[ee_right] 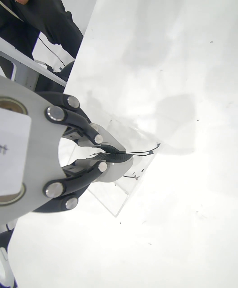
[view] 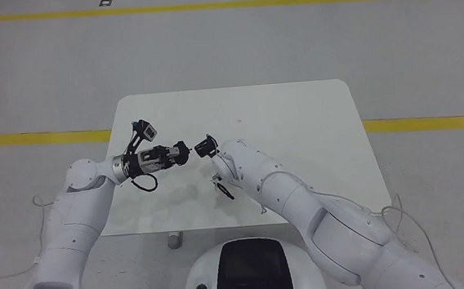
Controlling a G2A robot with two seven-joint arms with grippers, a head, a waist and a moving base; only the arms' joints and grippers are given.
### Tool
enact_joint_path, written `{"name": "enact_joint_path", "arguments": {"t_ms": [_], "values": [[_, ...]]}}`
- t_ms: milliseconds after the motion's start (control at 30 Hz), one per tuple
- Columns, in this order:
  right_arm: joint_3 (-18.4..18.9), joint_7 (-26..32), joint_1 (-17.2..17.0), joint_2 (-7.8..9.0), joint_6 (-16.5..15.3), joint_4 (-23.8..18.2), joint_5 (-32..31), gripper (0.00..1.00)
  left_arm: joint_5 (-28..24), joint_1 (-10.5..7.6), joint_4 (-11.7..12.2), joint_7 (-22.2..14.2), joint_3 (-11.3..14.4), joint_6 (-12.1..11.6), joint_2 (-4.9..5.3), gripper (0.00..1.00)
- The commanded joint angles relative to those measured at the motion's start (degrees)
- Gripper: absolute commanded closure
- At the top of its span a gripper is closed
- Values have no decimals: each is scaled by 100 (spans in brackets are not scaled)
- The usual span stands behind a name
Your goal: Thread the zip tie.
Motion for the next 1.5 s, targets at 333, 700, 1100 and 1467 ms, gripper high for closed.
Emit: {"name": "enact_joint_path", "arguments": {"t_ms": [333, 700, 1100, 1467], "values": [[572, 296, -627, 582, -9, -1521, -540, 100, 0, 0, 0, 0, 0, 0, 0, 100], [1321, 688, -1586, 1111, -354, -3251, -1015, 100, 0, 0, 0, 0, 0, 0, 0, 100], [1362, 260, -1646, 1070, -39, -3214, -850, 100, 0, 0, 0, 0, 0, 0, 0, 100], [1392, -23, -1755, 1080, -3, -3244, -862, 100, 0, 0, 0, 0, 0, 0, 0, 100]]}}
